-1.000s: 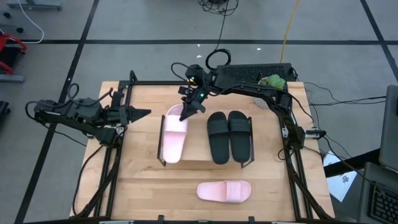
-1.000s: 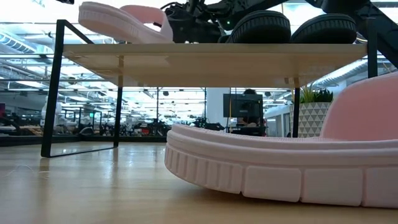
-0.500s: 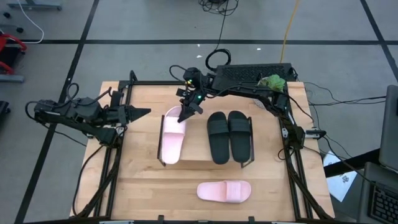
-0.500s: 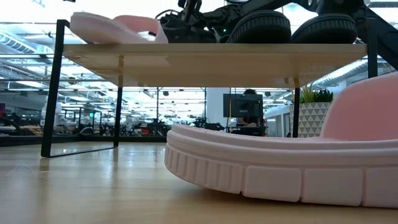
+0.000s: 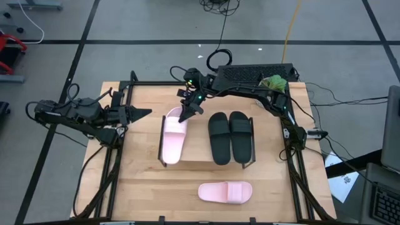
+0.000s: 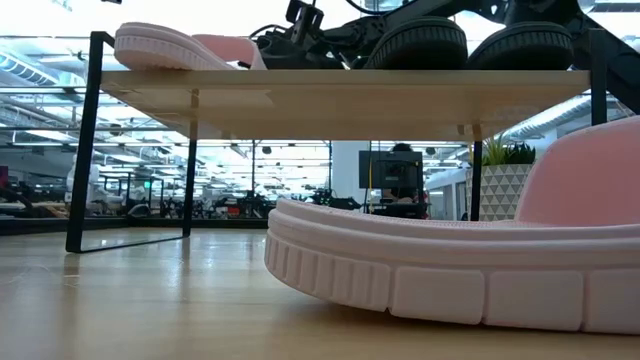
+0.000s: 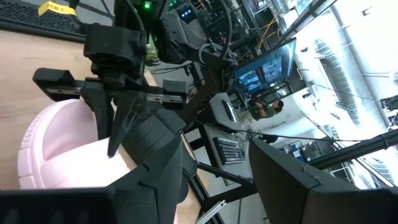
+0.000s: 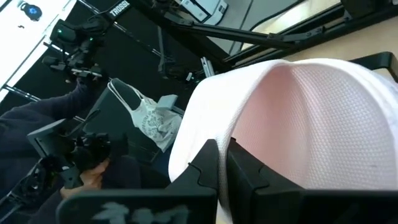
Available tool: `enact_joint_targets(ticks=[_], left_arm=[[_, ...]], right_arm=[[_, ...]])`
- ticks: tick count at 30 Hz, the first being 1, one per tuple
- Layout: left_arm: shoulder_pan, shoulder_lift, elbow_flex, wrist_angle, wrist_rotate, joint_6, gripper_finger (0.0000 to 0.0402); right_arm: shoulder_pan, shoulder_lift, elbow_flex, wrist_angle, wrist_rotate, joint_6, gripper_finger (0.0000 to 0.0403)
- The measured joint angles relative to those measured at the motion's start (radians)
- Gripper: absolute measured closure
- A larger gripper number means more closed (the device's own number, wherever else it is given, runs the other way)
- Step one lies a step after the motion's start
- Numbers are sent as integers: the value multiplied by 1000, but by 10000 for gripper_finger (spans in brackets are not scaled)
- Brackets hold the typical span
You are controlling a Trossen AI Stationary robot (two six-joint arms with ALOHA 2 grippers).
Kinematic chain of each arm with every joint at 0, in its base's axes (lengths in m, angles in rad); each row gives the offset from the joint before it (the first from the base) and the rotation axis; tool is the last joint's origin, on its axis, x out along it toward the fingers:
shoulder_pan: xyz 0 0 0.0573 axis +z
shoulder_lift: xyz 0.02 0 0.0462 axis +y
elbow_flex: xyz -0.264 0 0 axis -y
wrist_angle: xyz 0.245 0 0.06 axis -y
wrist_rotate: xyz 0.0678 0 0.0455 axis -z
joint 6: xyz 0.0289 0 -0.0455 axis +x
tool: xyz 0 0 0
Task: Pick and place slides into the shelf
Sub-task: Put the right pink slipper on the shelf
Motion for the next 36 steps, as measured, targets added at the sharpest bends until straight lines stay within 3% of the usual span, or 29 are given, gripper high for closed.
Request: enact_joint_targets(ticks=[20, 36], left_arm=[[0, 0, 0, 0, 0, 0, 220], [0, 0, 0, 8, -5, 9, 220]], right_arm=[[-3, 0, -2, -23, 29, -56, 403], [2, 5, -103, 156, 6, 12, 403]])
